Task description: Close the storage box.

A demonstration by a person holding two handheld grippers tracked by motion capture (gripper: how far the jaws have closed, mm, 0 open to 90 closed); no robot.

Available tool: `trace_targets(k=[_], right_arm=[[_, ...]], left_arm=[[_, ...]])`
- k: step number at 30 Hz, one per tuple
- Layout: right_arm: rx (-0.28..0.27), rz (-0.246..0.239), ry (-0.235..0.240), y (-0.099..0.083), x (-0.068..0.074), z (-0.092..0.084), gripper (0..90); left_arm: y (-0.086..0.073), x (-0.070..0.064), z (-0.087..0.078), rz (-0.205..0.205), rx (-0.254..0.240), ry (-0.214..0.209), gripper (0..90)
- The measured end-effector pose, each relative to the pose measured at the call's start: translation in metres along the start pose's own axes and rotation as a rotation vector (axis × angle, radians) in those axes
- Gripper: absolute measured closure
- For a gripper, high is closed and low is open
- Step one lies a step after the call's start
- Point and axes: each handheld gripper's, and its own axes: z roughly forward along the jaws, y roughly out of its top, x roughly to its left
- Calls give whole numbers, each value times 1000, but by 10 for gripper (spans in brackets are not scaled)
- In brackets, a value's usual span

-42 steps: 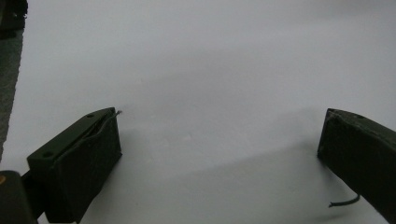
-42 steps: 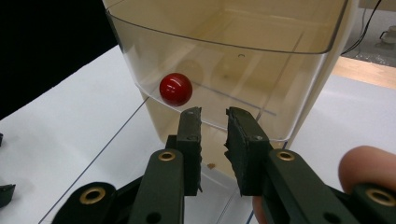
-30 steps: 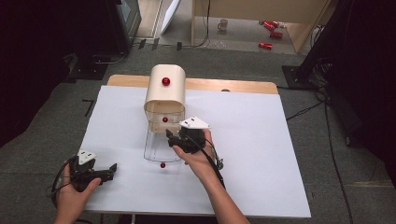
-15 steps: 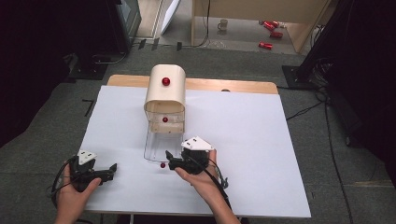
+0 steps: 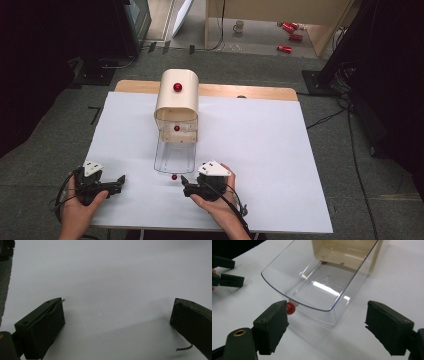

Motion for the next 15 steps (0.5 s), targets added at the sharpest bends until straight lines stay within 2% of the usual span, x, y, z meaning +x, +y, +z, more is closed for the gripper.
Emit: trace_targets(k=[5,9,15], right_arm=[[37,14,-3,-12,6,11,136],[54,6,-11,-20,11,15,136],[86,13,-21,-28,16,20,224]], left_arm=[[0,0,0,1,-1,1,0],[0,0,0,1,-1,1,0],[0,0,0,1,-1,1,0]])
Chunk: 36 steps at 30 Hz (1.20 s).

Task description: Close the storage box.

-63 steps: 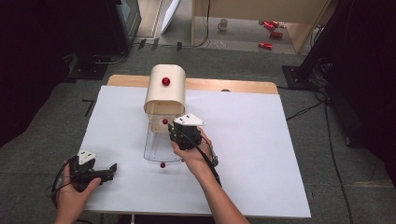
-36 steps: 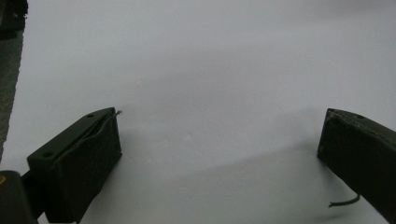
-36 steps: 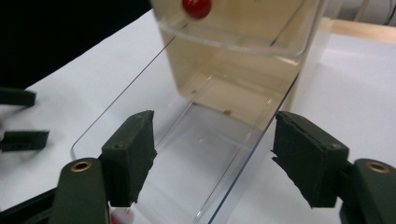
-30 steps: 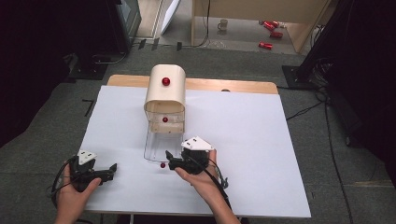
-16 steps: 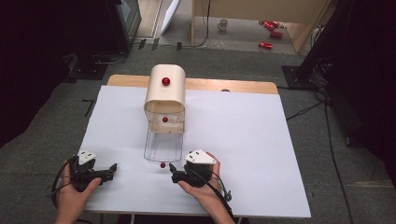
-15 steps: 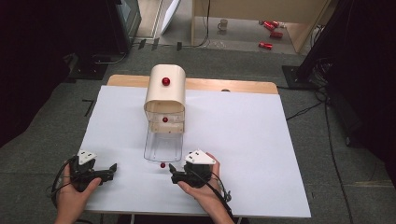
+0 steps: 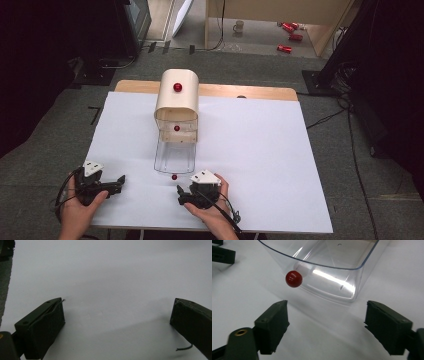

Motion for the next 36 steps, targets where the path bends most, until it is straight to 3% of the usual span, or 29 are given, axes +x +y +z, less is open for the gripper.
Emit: trace_targets(k=[16,23,36], right_arm=[[-13,-17,71,4,18,13,591],[-20,-18,101,9,23,17,660],[-9,12,97,10,23,22,721]], left_arm=[[0,0,0,0,0,0,0],[0,0,0,0,-1,0,0],[0,0,0,0,0,-1,0]])
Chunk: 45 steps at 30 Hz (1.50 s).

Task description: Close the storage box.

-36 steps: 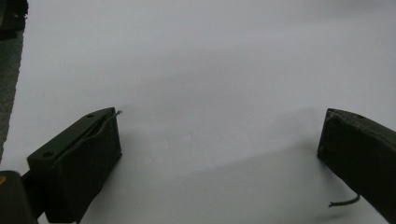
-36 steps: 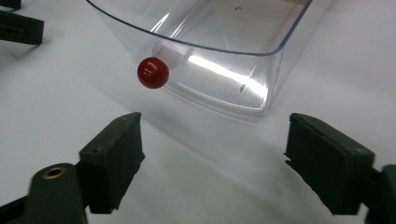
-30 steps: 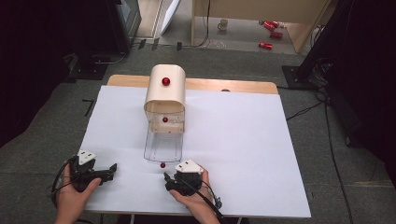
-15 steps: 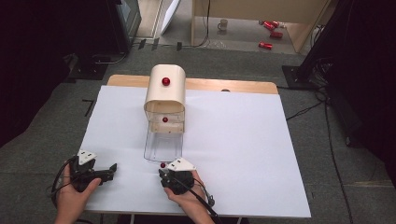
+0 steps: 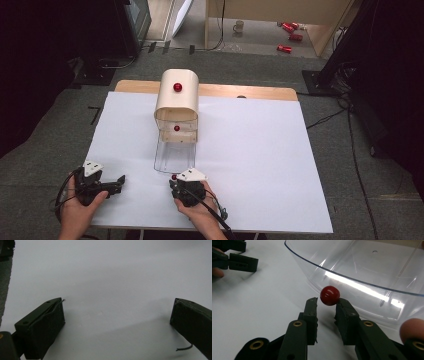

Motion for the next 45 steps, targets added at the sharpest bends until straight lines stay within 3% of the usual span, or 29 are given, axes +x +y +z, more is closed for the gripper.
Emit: trace_targets(k=[7,25,45], right_arm=[[-7,24,-12,1,-2,0,766],[-56,0,-30,27,-6,-9,778],[-43,18,-43,49,-24,9,778]], left_arm=[[0,0,0,0,0,0,0],[0,0,0,-1,0,0,0],[0,0,0,0,0,0,0]])
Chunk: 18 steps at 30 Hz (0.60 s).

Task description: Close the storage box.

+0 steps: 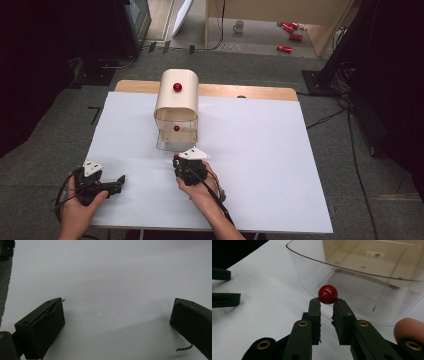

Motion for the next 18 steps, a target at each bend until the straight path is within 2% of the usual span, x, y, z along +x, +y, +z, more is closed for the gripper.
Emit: trace_targets(k=[18], right_arm=[[9,7,-22,15,-14,18,776]], left_arm=[[0,0,0,-1,0,0,0]])
